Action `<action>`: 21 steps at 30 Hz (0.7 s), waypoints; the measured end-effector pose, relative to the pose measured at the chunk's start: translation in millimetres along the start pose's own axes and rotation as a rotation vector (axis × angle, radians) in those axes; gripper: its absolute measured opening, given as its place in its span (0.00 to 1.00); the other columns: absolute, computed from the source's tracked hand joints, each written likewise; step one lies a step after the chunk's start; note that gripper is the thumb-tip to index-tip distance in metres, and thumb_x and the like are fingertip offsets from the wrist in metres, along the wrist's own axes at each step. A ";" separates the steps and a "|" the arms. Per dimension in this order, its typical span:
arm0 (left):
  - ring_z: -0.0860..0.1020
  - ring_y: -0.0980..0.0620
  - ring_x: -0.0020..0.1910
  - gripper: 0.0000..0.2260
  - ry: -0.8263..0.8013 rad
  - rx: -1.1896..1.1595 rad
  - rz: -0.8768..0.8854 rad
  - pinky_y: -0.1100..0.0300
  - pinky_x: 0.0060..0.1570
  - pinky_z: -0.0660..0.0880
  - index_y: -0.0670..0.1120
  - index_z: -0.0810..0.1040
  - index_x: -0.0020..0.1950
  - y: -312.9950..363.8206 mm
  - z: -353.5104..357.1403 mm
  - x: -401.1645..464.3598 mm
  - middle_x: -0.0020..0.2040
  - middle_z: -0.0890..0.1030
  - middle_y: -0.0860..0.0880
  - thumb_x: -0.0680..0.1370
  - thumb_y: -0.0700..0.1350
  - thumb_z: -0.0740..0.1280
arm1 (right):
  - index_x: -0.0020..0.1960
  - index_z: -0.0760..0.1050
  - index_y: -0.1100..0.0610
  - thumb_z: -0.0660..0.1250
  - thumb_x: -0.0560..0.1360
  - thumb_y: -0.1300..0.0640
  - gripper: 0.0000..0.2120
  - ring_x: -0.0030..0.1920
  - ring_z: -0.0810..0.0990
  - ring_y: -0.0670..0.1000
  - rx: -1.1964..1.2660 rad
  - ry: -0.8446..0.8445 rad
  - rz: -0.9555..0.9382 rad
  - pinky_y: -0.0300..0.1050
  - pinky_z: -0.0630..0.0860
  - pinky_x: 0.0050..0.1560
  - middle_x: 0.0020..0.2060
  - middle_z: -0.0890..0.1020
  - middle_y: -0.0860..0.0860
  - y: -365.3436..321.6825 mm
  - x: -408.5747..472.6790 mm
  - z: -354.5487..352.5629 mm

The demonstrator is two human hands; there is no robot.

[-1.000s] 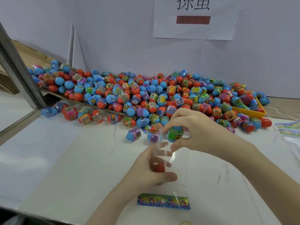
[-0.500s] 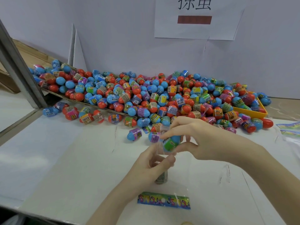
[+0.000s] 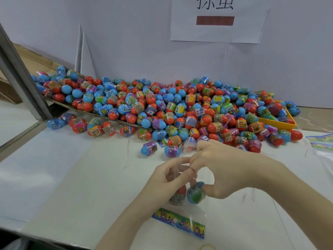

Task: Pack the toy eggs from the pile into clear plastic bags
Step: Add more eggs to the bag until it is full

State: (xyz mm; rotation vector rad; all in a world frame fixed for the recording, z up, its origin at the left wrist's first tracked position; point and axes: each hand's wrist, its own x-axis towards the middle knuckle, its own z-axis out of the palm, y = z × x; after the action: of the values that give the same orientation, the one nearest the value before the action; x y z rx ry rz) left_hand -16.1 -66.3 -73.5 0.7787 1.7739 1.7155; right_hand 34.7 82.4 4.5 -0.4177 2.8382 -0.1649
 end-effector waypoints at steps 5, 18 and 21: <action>0.81 0.61 0.40 0.18 -0.029 -0.041 -0.024 0.70 0.41 0.75 0.51 0.75 0.56 -0.5 1.6 -1.3 0.38 0.84 0.57 0.66 0.52 0.66 | 0.51 0.79 0.46 0.65 0.70 0.52 0.10 0.45 0.56 0.41 0.019 -0.061 -0.005 0.38 0.55 0.44 0.45 0.70 0.48 0.0 -1.4 4.1; 0.83 0.53 0.42 0.20 0.166 -0.184 -0.101 0.69 0.38 0.76 0.47 0.77 0.56 -6.7 -8.7 -3.6 0.45 0.85 0.52 0.64 0.50 0.68 | 0.57 0.75 0.50 0.68 0.68 0.39 0.23 0.51 0.74 0.51 0.077 0.555 0.661 0.48 0.72 0.53 0.53 0.78 0.49 89.8 -3.3 36.8; 0.83 0.54 0.43 0.22 0.166 -0.180 -0.099 0.70 0.40 0.76 0.49 0.76 0.56 -7.5 -8.0 -3.5 0.46 0.85 0.54 0.63 0.53 0.69 | 0.63 0.69 0.46 0.66 0.65 0.32 0.31 0.57 0.70 0.51 -0.124 0.368 0.706 0.44 0.65 0.57 0.58 0.72 0.47 92.2 -3.3 49.1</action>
State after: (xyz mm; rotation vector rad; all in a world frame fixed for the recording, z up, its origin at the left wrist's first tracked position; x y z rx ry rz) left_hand -19.9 -74.5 -80.7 0.4757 1.7033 1.8877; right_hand 26.7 167.5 -55.5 0.6647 3.1543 0.0874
